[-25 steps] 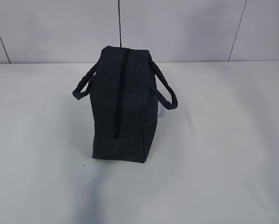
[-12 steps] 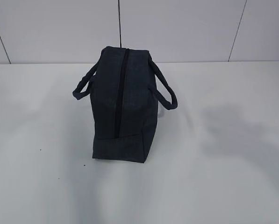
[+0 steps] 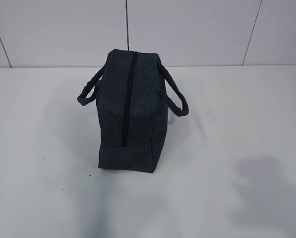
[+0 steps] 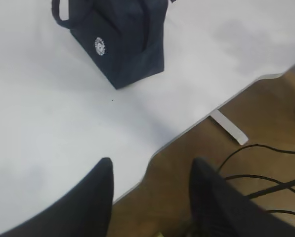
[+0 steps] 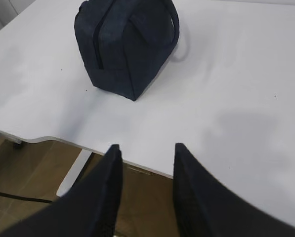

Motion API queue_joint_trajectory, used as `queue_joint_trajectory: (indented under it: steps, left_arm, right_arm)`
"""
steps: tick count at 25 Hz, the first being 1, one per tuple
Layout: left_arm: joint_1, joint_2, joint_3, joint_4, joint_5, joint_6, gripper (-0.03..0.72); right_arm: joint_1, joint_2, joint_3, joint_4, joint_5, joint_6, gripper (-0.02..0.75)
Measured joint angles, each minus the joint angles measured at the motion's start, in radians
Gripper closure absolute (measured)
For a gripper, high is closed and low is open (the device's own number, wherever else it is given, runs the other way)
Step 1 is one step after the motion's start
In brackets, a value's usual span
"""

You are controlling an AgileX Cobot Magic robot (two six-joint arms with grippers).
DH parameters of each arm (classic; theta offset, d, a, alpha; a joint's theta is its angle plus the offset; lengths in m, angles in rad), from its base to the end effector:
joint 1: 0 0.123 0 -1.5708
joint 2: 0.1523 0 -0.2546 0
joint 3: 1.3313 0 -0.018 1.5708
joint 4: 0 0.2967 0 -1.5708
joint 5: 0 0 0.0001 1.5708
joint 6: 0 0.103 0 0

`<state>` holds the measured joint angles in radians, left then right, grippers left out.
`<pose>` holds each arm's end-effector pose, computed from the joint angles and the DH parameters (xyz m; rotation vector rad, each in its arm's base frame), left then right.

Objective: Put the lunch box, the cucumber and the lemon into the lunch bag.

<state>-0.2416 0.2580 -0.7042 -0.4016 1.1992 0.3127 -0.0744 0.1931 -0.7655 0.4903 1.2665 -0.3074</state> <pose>0.0783 -0.0580 0.3338 0.6388 2.0990 -0.4566 0.0646 0.0416 0.3556 -0.3467 2.0646 0.3630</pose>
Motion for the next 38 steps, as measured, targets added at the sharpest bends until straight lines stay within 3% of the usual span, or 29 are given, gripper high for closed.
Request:
queue_joint_trajectory:
  steps: [5,9,13,20,27,38]
  left_arm:
    - [0.0,-0.192,0.036,0.141,0.039,-0.085,0.345]
    - [-0.002,-0.247,0.047,0.218,0.07,-0.101,0.345]
    - [-0.002,-0.247,0.083,0.241,0.073,-0.103,0.345]
    - [-0.002,-0.247,0.157,0.256,0.019,-0.103,0.345]
    - [-0.002,-0.247,0.186,0.266,-0.071,-0.103,0.348]
    - [-0.002,-0.247,0.189,0.312,-0.075,-0.103,0.442]
  right_arm:
    - [0.0,-0.04,0.005,-0.099,0.004,0.045,0.307]
    - [0.0,-0.09,0.032,-0.253,0.006,0.061,0.243]
    - [0.0,-0.131,0.073,-0.358,0.008,0.105,0.234]
    - [0.0,-0.186,0.21,-0.371,0.011,0.115,0.232]
    - [0.0,-0.209,0.235,-0.375,-0.013,0.083,0.232]
    - [0.0,-0.209,0.269,-0.377,-0.097,0.074,0.232]
